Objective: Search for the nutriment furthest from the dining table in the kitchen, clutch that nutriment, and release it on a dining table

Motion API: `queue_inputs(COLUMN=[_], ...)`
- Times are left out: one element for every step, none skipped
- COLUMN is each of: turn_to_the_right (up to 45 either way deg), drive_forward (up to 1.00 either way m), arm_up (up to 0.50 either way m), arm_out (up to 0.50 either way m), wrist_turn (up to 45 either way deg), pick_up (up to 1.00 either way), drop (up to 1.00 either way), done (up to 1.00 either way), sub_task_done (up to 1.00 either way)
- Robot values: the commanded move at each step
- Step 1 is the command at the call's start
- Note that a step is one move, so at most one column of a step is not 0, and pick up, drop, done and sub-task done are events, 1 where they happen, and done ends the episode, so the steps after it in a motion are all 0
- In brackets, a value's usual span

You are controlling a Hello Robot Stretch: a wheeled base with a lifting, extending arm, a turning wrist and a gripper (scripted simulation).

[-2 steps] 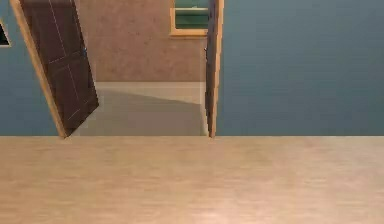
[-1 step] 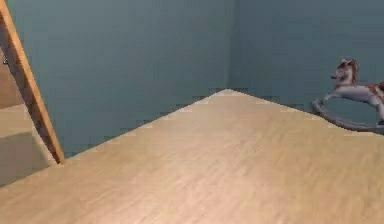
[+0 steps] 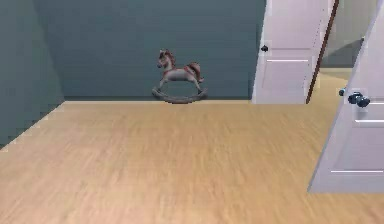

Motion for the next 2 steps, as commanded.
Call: queue_inputs(turn_to_the_right=[12.0, 0.0], drive_forward=[0.0, 1.0], arm_up=[0.0, 0.0], arm_out=[0.0, 0.0], wrist_turn=[0.0, 0.0], pick_up=[0.0, 0.0], drop=[0.0, 0.0], done=[0.0, 0.0], sub_task_done=[0.0, 0.0])
